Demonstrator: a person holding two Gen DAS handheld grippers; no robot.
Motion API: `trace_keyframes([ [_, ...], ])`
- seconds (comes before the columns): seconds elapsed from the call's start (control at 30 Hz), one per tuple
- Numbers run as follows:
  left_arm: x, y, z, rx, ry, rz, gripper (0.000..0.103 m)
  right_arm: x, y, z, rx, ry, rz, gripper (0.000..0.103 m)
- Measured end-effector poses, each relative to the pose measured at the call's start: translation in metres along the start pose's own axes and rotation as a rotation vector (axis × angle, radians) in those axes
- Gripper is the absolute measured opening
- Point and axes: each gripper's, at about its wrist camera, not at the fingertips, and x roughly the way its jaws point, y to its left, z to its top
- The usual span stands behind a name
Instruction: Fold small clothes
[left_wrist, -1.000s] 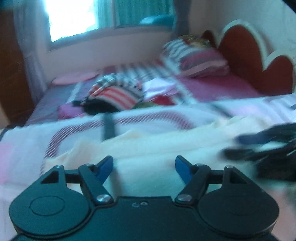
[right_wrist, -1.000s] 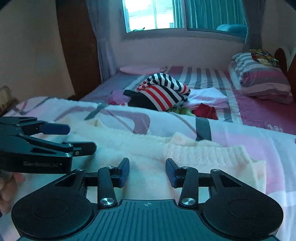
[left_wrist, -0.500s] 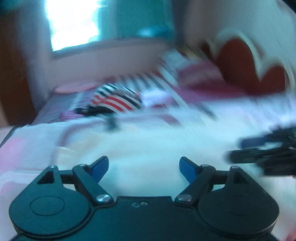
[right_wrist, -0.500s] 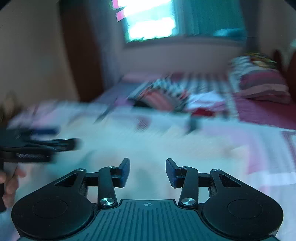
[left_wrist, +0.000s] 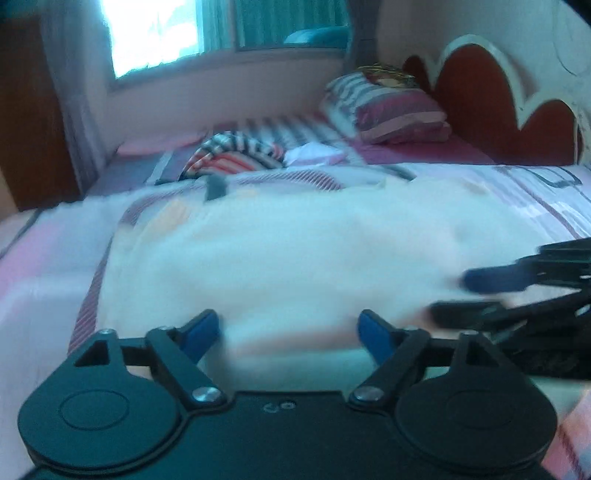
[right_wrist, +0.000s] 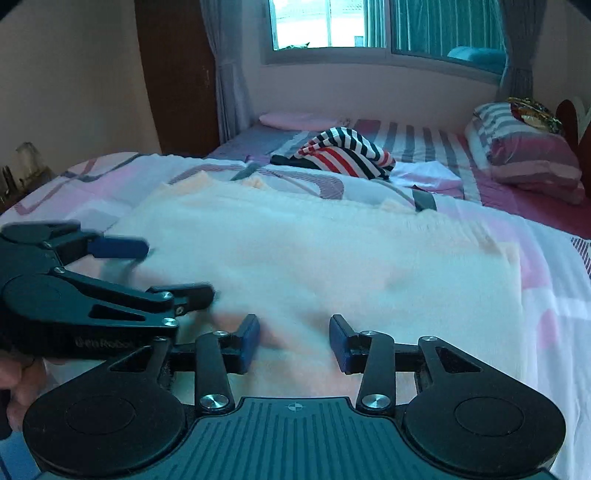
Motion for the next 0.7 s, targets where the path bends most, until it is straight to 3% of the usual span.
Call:
trace_keyframes([
  [0.17, -0.021, 0.032, -0.016, 0.003, 0.015, 0.102, 0.085, -0.026, -0.047, -0.010, 0.101, 0.013, -0.137, 0.041],
  [0.23, -0.036, 0.035, -0.020, -0.035, 0.010, 0.085, 0.083, -0.041, -0.056, -0.013, 0.165, 0.008, -0.112, 0.041],
  [0.37, -0.066, 0.009, -0.032, -0.036, -0.035, 0.031, 0.086, -0.071, -0.018, -0.023, 0.147, -0.044, -0.018, 0.042],
  [0.5, -0.060, -0.018, -0.048, -0.005, 0.020, -0.003, 0.086, -0.062, 0.027, -0.048, 0.102, 0.015, 0.035, 0.042],
  [0.6, -0.059, -0.021, -0.058, -0.011, 0.025, 0.005, 0.087, -0.053, 0.051, -0.062, 0.048, 0.020, -0.015, 0.041],
  [0.7, -0.065, -0.011, -0.055, -0.018, 0.033, 0.026, 0.088, -0.054, 0.050, -0.058, 0.050, 0.039, -0.027, 0.041],
])
